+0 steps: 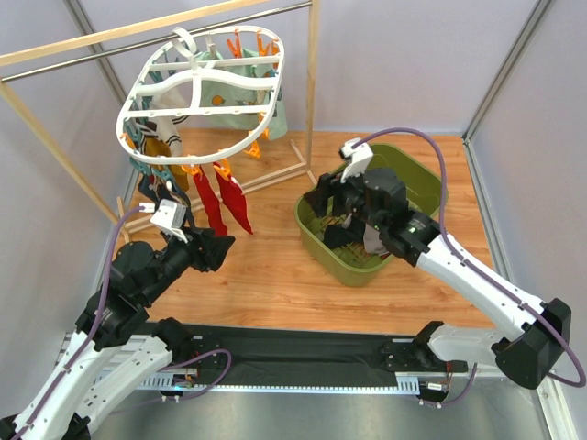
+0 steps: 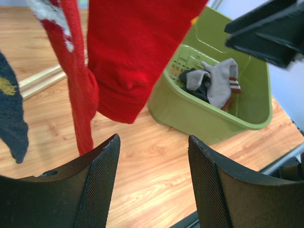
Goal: Remove the socks clipped to the hanger
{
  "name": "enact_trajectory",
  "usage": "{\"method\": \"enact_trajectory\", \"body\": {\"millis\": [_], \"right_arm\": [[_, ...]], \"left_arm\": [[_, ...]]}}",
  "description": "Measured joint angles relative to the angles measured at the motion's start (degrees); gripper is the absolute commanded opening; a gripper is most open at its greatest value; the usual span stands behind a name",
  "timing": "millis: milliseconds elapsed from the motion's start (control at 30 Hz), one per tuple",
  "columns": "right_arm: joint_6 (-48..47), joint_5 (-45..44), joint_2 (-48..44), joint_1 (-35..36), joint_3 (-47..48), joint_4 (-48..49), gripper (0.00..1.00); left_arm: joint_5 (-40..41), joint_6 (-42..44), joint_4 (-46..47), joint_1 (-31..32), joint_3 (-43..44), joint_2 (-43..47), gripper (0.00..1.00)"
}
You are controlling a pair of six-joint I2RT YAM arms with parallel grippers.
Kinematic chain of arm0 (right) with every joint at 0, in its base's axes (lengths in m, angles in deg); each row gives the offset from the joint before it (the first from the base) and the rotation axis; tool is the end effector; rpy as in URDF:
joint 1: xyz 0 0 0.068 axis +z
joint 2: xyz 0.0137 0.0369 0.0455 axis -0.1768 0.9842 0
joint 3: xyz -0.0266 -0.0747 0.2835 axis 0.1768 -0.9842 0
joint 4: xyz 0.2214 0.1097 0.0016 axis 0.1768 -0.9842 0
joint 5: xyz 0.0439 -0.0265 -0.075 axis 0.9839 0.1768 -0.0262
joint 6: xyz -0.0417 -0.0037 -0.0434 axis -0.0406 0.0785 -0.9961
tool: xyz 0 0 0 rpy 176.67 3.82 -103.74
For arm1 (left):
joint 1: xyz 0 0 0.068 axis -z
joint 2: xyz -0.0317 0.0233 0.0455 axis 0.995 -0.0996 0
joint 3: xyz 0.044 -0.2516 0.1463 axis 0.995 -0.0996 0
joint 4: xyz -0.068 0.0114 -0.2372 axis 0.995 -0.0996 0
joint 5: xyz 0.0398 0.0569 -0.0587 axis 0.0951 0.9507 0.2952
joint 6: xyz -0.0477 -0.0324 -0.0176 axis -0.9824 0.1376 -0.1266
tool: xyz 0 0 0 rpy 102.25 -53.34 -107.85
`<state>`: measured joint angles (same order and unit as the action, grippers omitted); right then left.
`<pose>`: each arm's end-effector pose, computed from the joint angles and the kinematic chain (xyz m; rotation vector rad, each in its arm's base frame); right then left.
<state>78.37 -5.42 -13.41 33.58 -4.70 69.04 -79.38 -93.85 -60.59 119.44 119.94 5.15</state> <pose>0.1920 0.1833 0.3894 -0.5012 1.7957 0.6773 0.0591 -0.0389 0.3601 0.1538 1.7601 -0.6964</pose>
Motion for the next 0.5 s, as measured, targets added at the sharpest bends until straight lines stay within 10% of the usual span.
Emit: {"method": "enact_trajectory", "body": {"millis": [500], "right_arm": [[-5.2,1.9,16.6,15.3,6.6,21.6,0.72]], "left_arm": [[17.4,-1.7,-5.9,0.0,0.1,5.8,0.66]]}}
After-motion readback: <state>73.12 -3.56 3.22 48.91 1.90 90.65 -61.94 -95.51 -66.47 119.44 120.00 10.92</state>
